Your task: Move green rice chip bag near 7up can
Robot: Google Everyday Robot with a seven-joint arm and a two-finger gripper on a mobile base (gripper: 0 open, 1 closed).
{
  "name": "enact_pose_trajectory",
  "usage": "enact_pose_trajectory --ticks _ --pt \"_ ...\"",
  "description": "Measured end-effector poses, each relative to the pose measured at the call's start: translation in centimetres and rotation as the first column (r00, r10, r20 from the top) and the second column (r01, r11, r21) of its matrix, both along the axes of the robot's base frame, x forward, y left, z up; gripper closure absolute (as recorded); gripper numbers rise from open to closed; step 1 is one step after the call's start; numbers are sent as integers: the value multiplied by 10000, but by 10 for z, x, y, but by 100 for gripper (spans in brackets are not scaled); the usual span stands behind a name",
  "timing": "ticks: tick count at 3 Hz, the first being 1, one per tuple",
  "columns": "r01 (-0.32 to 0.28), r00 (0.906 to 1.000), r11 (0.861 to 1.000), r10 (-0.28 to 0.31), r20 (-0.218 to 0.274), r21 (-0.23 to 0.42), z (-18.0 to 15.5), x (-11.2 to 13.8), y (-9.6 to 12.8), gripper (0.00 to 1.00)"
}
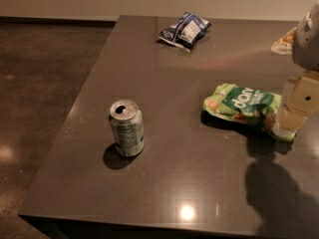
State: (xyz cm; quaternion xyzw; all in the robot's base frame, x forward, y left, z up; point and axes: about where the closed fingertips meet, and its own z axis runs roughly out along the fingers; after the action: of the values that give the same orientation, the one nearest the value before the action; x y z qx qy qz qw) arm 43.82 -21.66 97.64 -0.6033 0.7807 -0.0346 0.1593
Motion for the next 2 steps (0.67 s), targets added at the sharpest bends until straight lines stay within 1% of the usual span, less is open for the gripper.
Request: enact_pose_trajectory --ticks 1,2 --pt "0 10000 10000 0 2 0 0 0 0 0" --pt "130 9998 9997 -133 -125 -230 -6 12 -2 0"
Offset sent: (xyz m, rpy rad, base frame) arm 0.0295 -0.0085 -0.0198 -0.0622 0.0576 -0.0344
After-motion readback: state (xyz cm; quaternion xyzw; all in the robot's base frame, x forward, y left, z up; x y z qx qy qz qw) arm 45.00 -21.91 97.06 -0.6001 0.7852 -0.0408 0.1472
